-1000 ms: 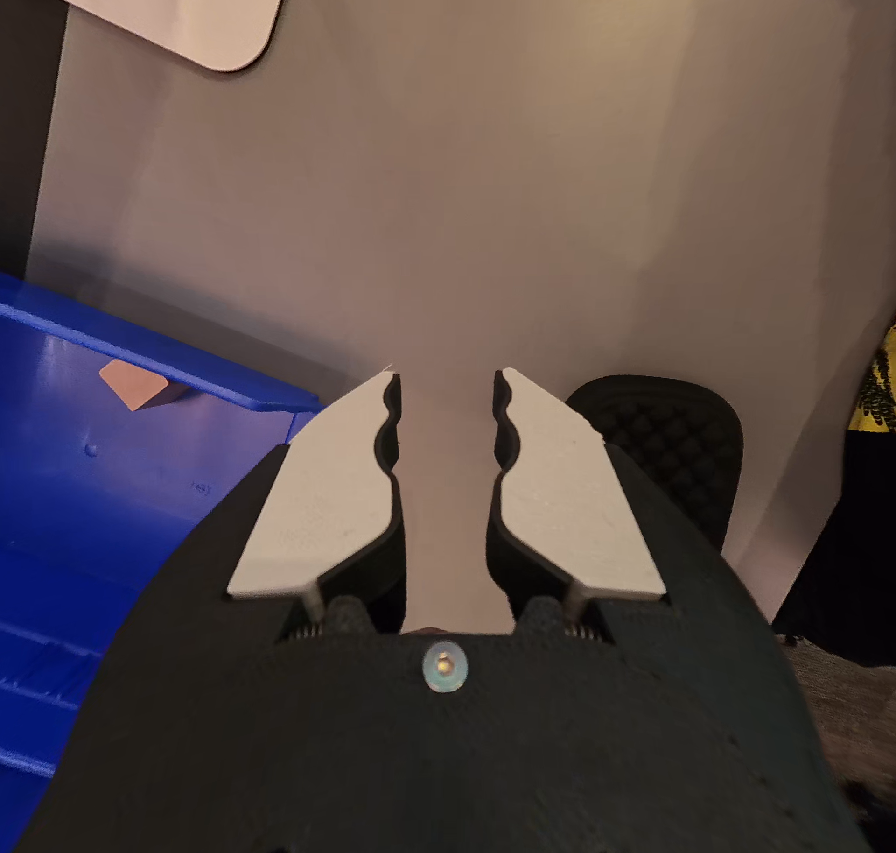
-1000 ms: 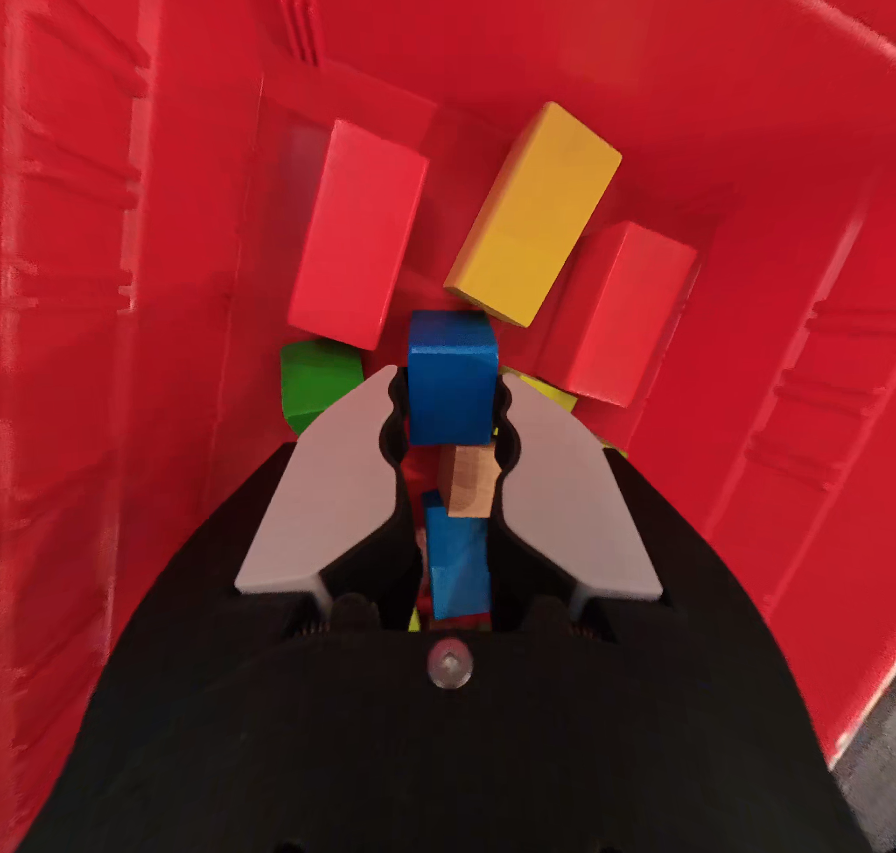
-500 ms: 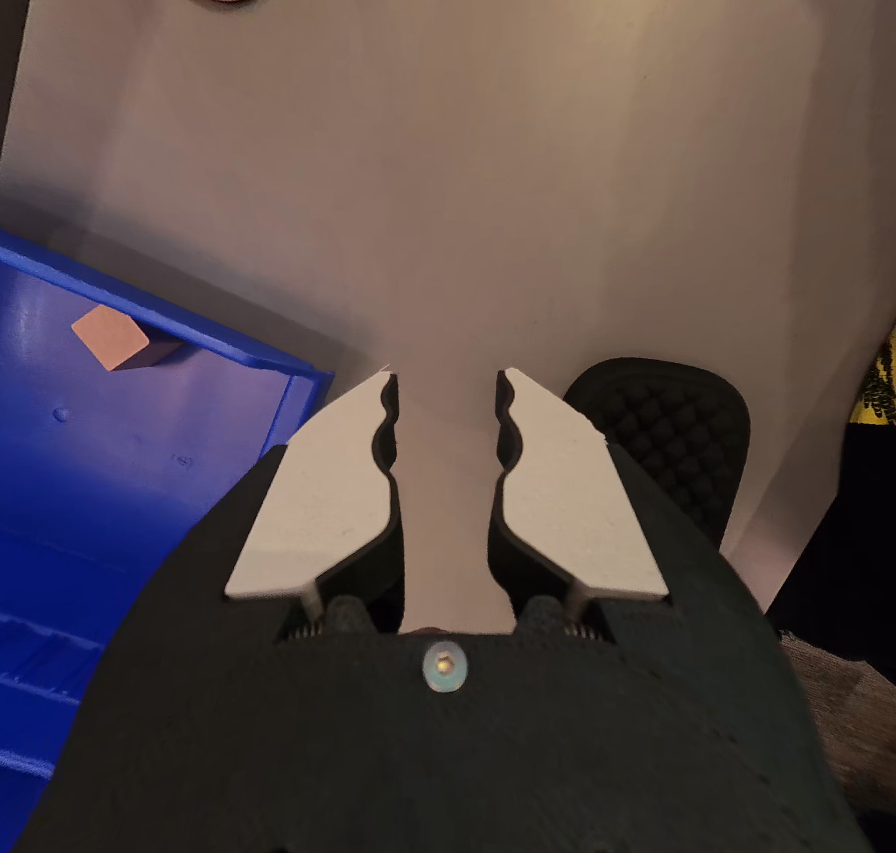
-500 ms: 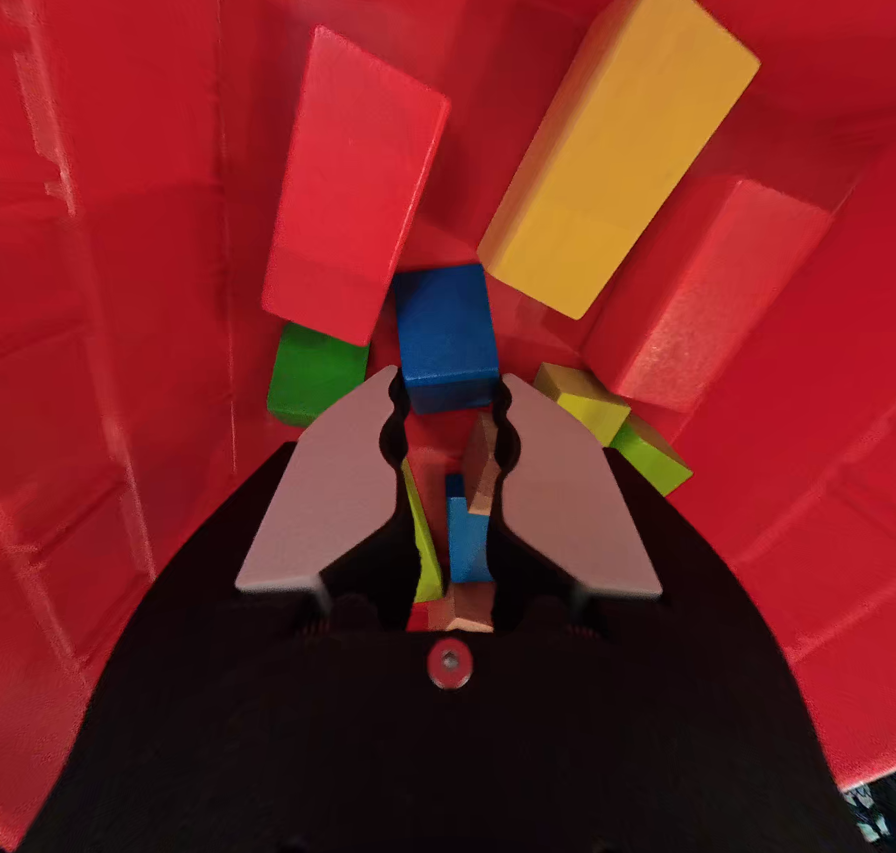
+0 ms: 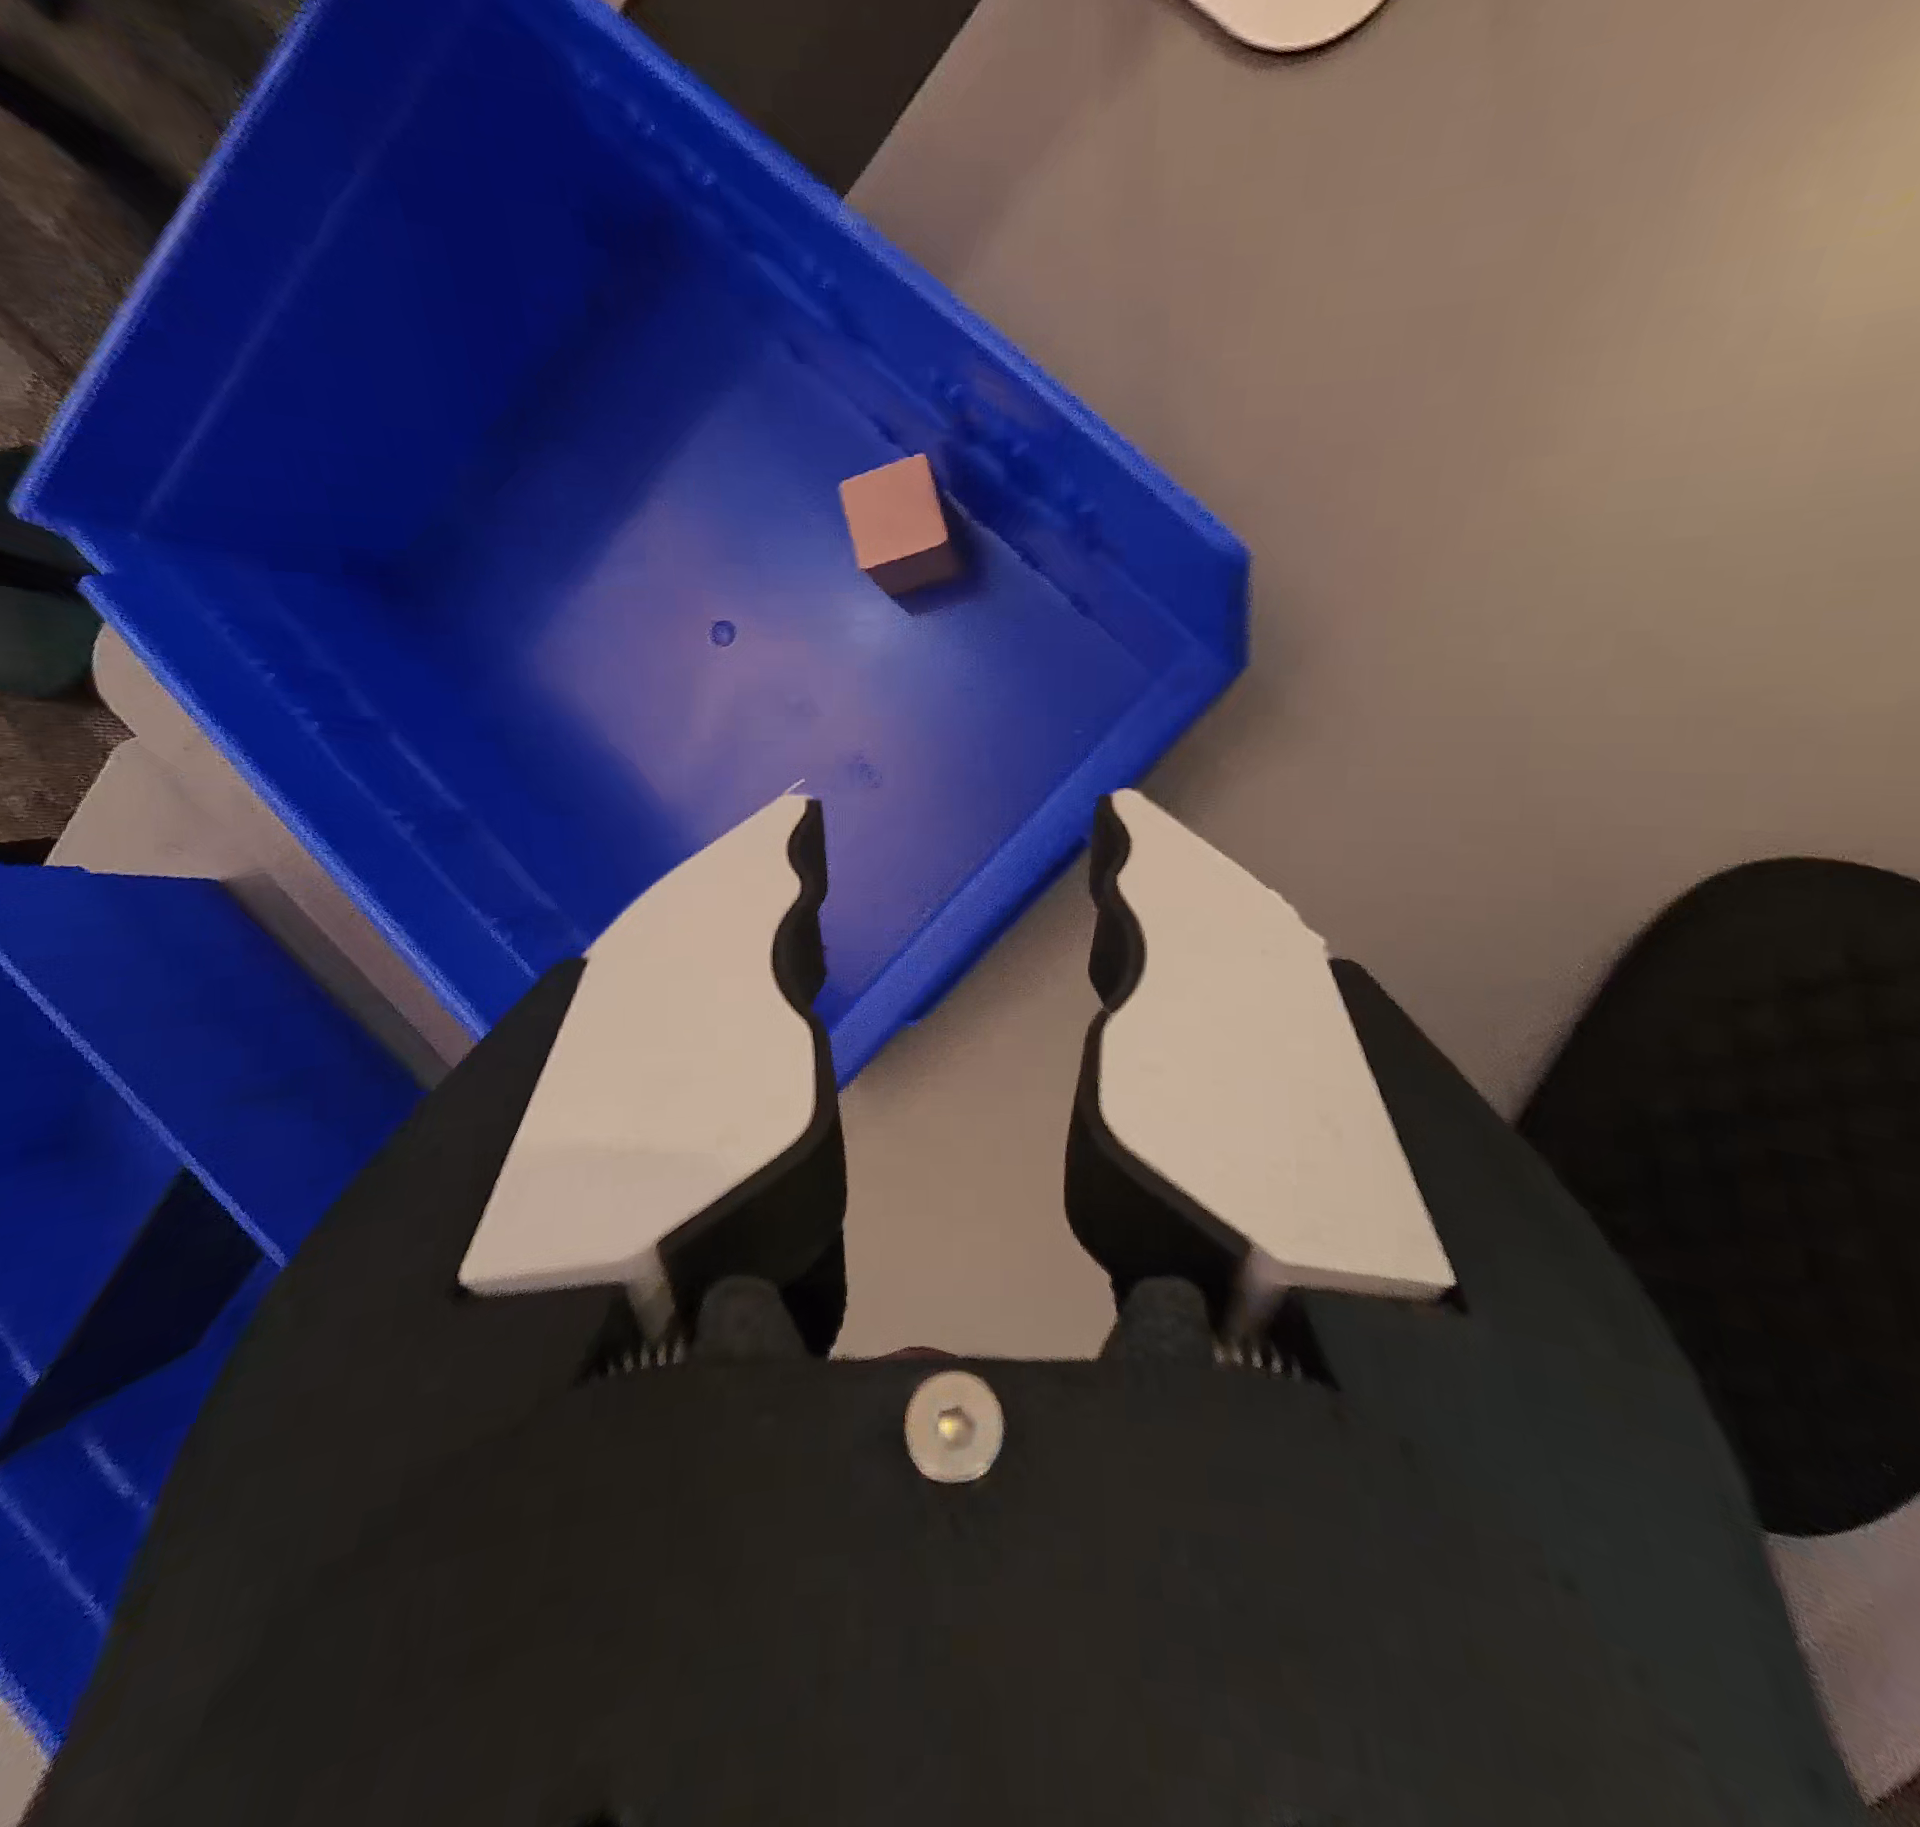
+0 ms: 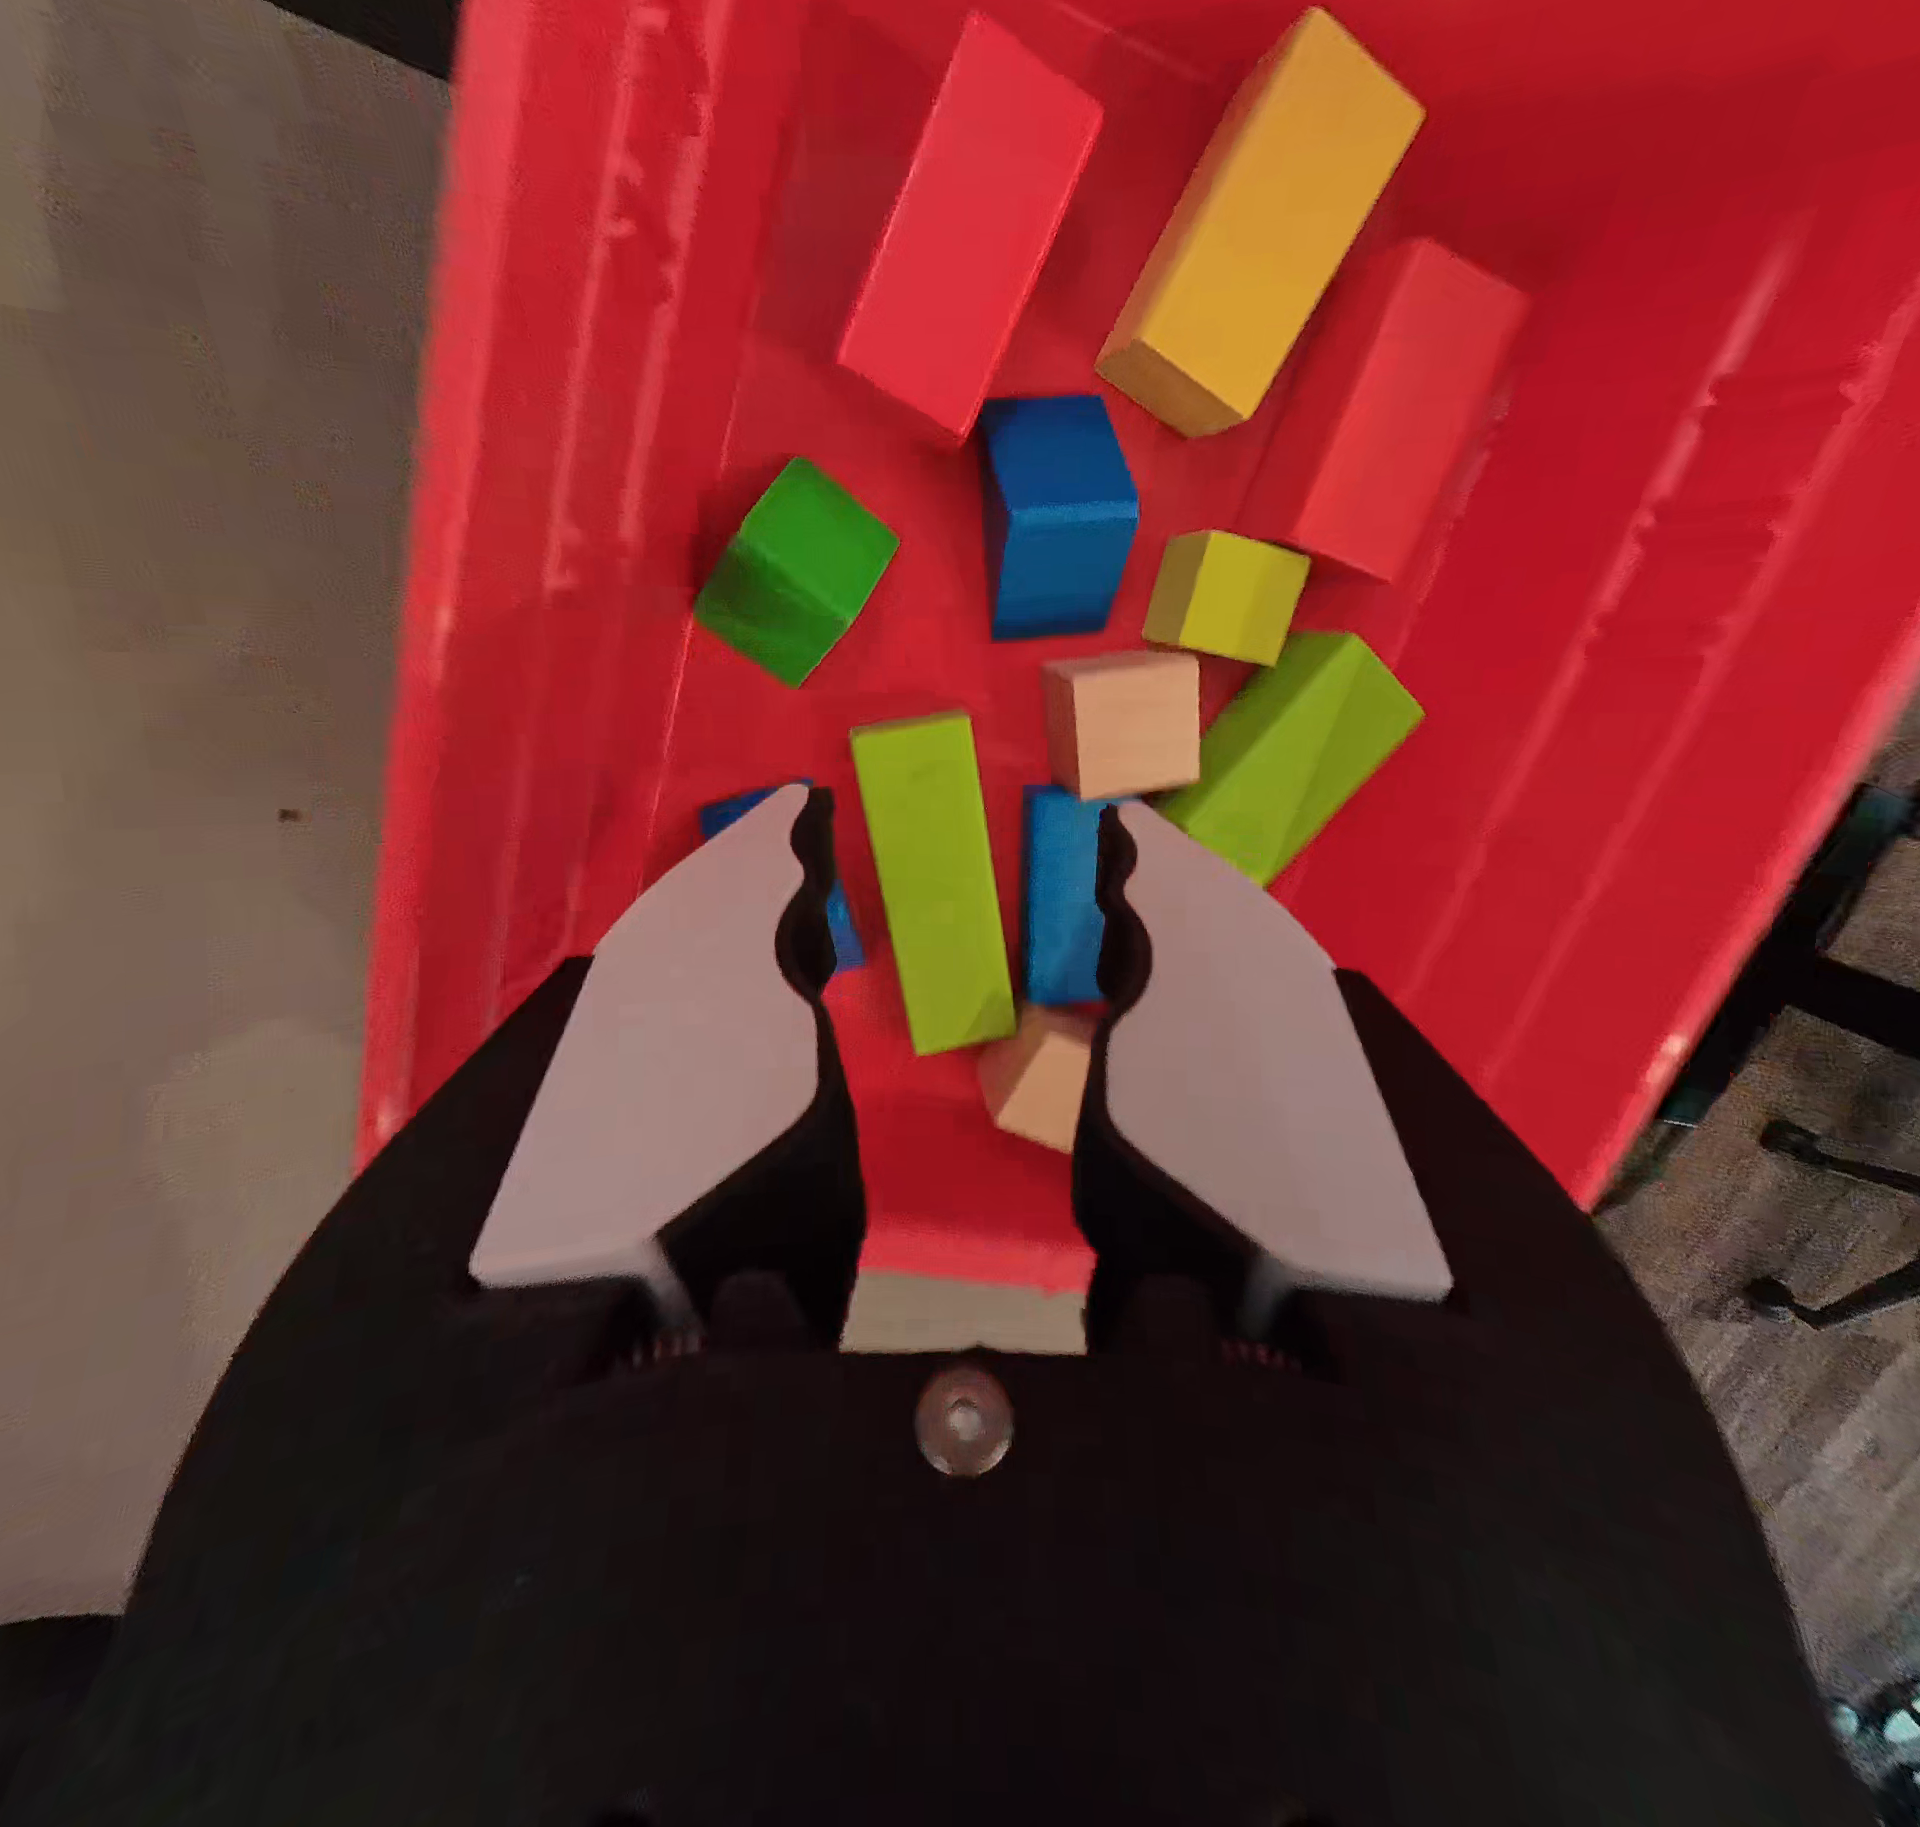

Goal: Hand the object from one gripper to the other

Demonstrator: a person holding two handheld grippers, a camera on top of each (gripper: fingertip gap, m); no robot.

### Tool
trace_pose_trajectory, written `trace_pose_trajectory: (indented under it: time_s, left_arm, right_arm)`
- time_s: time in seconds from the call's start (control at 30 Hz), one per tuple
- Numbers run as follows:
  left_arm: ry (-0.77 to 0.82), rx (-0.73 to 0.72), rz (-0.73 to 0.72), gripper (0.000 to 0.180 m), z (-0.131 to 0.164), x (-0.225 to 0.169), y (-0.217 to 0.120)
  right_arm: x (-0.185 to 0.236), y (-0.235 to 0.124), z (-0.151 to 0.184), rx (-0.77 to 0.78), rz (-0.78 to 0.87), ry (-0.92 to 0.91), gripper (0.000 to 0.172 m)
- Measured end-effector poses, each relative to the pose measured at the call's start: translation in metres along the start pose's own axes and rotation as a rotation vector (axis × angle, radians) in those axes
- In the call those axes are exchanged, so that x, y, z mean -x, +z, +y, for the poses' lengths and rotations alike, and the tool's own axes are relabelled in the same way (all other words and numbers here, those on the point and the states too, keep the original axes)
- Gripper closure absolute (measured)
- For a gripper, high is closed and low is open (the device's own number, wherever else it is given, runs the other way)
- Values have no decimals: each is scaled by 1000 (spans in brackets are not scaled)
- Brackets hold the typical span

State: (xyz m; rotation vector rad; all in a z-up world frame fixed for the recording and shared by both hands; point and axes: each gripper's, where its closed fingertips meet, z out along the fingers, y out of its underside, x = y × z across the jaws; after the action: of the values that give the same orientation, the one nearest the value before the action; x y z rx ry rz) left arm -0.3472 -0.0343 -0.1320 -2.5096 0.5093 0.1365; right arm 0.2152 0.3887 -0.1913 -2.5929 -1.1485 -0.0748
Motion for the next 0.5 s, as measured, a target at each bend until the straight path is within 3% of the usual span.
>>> trace_pose_trajectory:
  time_s: [0.03, 0.17, 0.33, 0.47, 0.5]
  left_arm:
    - [-7, -10, 4, 132, -1, 8, 4]
    - [105, -28, 74, 127, -16, 21, 41]
    - [480, 147, 36, 108, -10, 38, 122]
    - [594, 166, 142, 121, -10, 33, 164]
    - [608, 167, 189, 133, -10, 27, 168]
  right_arm:
    - [1, -10, 4, -20, 16, 4, 126]
    - [26, -44, 20, -89, 25, -8, 126]
    - [77, -82, 42, -152, 54, -87, 126]
    - [131, -118, 48, -245, 36, -158, 127]
    - [142, -126, 50, -263, 36, -175, 128]
